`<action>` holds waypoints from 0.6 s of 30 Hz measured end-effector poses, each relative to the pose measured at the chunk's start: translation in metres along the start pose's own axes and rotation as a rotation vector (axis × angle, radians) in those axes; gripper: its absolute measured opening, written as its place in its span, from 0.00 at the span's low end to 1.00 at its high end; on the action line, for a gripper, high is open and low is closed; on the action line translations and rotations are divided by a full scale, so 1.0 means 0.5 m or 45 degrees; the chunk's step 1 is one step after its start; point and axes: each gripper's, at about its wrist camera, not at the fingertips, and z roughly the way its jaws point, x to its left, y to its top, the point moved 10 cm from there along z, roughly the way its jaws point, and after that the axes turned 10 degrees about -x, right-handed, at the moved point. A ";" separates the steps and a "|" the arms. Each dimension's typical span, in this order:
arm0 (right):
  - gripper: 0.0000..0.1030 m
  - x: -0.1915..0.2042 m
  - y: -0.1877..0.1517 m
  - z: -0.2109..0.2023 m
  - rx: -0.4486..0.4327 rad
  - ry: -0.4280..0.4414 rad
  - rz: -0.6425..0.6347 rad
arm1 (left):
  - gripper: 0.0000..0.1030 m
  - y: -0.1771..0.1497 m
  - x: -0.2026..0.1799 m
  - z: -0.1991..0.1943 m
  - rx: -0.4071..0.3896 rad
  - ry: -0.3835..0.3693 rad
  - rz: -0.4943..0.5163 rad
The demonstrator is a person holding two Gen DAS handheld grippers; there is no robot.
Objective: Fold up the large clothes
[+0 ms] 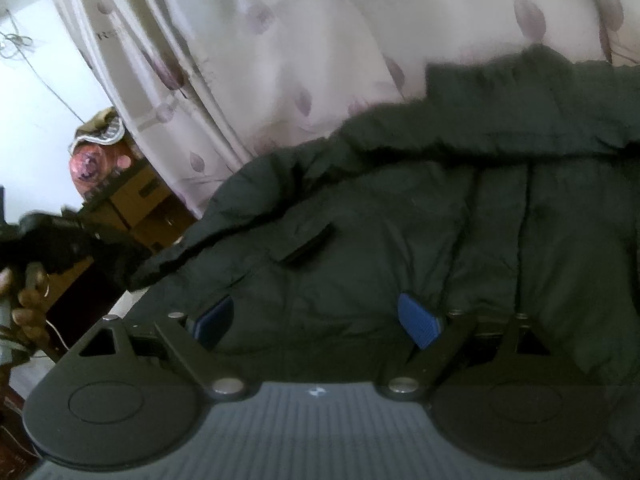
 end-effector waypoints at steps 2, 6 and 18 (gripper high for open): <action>0.92 0.004 0.005 -0.008 0.011 0.002 0.024 | 0.15 0.025 -0.036 -0.005 -0.025 -0.031 0.012; 0.94 0.003 0.031 -0.044 -0.018 0.015 0.075 | 0.13 0.072 -0.116 -0.010 -0.064 -0.099 0.039; 0.95 -0.055 0.183 -0.205 -0.232 -0.021 0.058 | 0.12 0.115 -0.535 -0.041 -0.116 -0.453 0.211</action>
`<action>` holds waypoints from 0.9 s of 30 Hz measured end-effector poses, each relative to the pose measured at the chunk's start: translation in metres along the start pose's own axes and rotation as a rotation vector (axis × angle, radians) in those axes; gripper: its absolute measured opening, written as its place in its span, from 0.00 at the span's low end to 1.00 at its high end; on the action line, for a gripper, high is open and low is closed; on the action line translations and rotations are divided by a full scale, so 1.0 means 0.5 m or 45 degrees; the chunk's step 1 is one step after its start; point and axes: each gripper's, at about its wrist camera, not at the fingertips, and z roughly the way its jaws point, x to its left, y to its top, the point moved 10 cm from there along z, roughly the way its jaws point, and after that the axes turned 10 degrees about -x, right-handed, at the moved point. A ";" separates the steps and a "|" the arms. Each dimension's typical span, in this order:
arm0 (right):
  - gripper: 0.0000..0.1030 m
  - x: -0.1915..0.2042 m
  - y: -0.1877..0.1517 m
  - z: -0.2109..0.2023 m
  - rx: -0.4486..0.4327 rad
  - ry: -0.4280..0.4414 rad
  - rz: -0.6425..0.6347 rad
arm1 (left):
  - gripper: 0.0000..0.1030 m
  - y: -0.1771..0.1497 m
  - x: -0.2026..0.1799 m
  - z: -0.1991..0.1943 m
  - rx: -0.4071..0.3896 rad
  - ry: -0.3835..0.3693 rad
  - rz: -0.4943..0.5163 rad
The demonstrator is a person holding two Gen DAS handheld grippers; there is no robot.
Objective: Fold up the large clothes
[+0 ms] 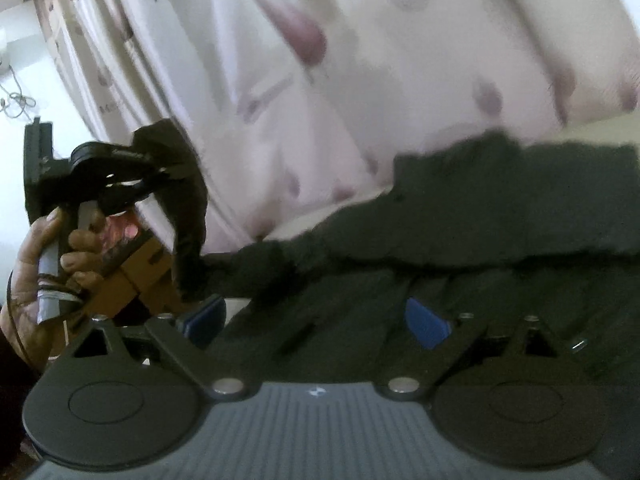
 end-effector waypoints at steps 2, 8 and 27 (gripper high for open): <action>0.96 -0.025 0.023 -0.021 -0.026 -0.029 0.008 | 0.12 -0.011 -0.073 0.018 0.006 -0.061 0.048; 0.96 -0.106 0.059 -0.060 -0.085 -0.109 0.055 | 0.12 -0.084 -0.228 0.074 0.047 -0.240 0.127; 0.96 -0.245 0.076 -0.091 -0.122 -0.214 0.169 | 0.35 -0.305 -0.394 0.176 0.118 -0.613 0.123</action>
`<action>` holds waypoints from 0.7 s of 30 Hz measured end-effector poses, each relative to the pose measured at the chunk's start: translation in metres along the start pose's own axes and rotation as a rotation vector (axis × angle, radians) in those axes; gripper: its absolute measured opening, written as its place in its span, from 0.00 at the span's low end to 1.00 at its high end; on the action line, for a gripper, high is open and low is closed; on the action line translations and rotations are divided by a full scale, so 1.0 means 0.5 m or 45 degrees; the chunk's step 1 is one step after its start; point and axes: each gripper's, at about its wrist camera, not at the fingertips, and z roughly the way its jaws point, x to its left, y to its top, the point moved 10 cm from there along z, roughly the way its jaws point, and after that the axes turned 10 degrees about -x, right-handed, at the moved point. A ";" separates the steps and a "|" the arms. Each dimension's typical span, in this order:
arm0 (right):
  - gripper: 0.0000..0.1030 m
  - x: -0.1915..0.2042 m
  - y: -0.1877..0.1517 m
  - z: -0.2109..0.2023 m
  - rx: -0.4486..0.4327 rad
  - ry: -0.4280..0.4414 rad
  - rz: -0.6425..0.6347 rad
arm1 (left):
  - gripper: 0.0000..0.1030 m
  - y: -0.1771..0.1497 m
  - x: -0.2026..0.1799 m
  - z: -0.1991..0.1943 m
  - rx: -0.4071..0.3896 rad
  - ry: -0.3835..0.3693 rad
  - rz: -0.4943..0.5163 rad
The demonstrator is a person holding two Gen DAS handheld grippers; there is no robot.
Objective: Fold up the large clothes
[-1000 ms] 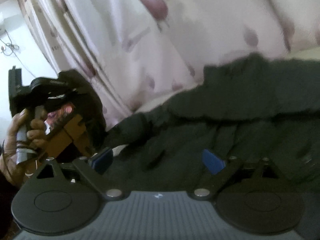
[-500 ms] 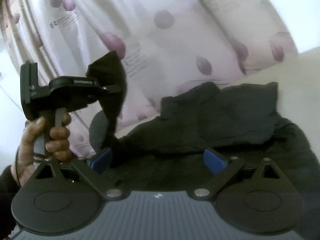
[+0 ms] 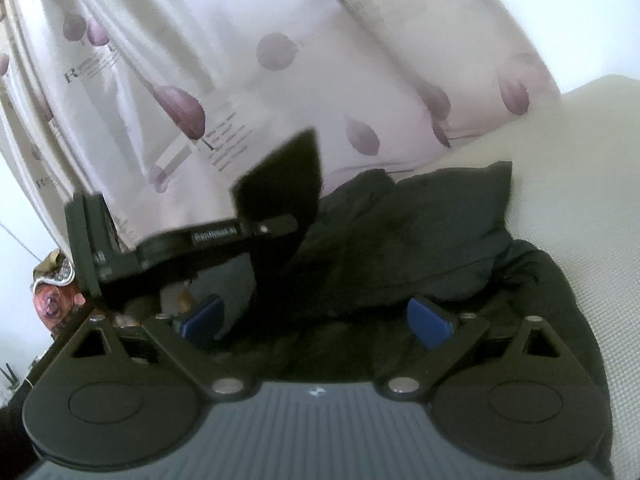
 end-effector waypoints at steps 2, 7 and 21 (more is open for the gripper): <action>0.96 -0.002 0.007 0.004 -0.001 -0.002 0.001 | 0.53 -0.007 -0.005 0.000 -0.005 -0.031 -0.004; 0.96 -0.002 0.038 0.020 -0.015 -0.002 -0.026 | 0.92 0.015 -0.008 -0.071 -0.169 0.016 0.118; 0.99 -0.043 0.089 0.265 0.140 -0.143 -0.161 | 0.96 -0.029 0.303 -0.256 -0.126 0.443 -0.070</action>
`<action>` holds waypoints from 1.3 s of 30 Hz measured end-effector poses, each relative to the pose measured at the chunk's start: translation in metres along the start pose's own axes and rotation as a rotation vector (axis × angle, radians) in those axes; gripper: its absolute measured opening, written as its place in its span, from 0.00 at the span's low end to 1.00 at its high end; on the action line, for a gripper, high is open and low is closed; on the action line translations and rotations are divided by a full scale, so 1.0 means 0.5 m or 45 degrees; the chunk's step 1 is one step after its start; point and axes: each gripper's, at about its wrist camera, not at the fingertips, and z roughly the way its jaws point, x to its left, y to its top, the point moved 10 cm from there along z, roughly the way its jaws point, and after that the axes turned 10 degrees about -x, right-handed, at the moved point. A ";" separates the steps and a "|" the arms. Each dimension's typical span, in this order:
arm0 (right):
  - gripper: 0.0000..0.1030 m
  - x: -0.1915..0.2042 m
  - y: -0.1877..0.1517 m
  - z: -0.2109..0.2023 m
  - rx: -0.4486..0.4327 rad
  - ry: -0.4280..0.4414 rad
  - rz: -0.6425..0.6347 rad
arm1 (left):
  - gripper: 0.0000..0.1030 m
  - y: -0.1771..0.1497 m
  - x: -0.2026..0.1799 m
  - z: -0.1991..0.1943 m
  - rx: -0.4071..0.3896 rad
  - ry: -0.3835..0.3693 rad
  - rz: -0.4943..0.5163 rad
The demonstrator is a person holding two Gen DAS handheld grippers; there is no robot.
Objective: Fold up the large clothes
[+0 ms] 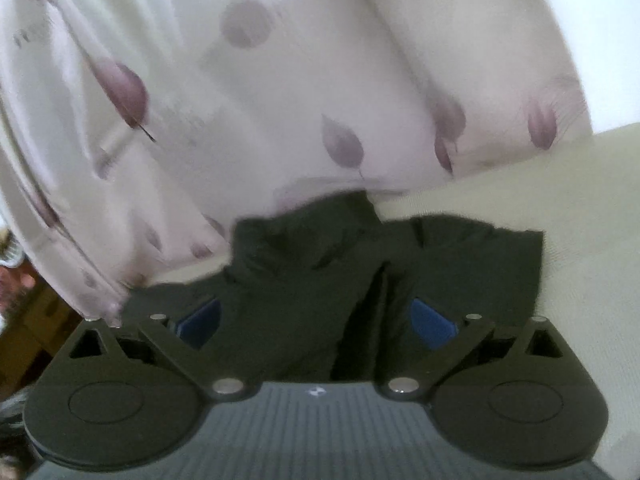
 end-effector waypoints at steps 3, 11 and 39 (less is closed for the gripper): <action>0.33 0.003 -0.024 0.063 0.094 -0.009 -0.033 | 0.96 0.006 0.043 0.004 0.005 0.052 -0.011; 0.03 0.037 0.069 -0.050 -0.261 -0.076 -0.222 | 1.00 0.037 0.089 0.023 -0.038 0.104 -0.010; 0.04 0.040 -0.127 0.068 0.144 -0.073 -0.426 | 0.29 0.006 0.314 0.325 0.573 -0.302 -0.461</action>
